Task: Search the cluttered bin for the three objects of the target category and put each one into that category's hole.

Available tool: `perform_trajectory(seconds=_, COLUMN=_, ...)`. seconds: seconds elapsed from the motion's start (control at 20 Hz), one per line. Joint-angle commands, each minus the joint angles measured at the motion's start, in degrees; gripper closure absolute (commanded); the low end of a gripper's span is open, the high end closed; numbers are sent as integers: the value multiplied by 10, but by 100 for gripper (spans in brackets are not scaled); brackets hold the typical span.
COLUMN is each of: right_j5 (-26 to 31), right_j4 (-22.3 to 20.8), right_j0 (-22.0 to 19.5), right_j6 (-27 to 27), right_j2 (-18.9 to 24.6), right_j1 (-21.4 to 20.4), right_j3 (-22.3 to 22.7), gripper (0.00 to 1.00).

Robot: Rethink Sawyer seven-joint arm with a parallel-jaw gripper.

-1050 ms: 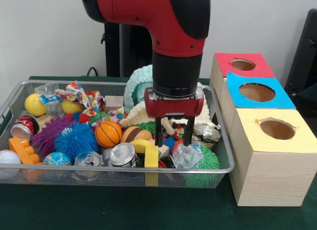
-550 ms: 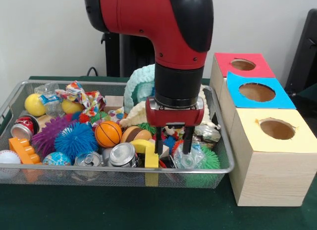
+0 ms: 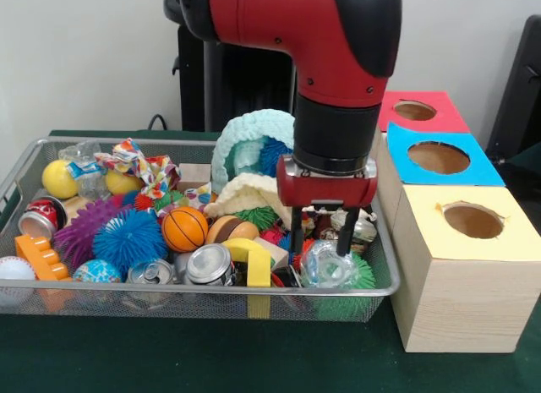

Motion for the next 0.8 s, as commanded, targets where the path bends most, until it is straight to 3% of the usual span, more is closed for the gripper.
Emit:
perform_trajectory(seconds=0.05, right_j5=33, right_j4=20, right_j0=-3, right_j6=148, right_j2=-4, right_j1=-12, right_j3=59, gripper=0)
perform_trajectory(seconds=0.2, right_j5=10, right_j4=16, right_j0=-17, right_j6=137, right_j2=9, right_j1=-13, right_j3=74, gripper=0)
perform_trajectory(seconds=0.25, right_j5=0, right_j4=9, right_j0=-25, right_j6=122, right_j2=19, right_j1=-14, right_j3=77, gripper=100)
perform_trajectory(seconds=0.4, right_j5=0, right_j4=7, right_j0=-27, right_j6=121, right_j2=17, right_j1=-9, right_j3=75, gripper=100)
perform_trajectory(seconds=0.55, right_j5=-12, right_j4=9, right_j0=-52, right_j6=102, right_j2=43, right_j1=-3, right_j3=78, gripper=100)
perform_trajectory(seconds=0.8, right_j5=1, right_j4=2, right_j0=-51, right_j6=95, right_j2=43, right_j1=0, right_j3=65, gripper=100)
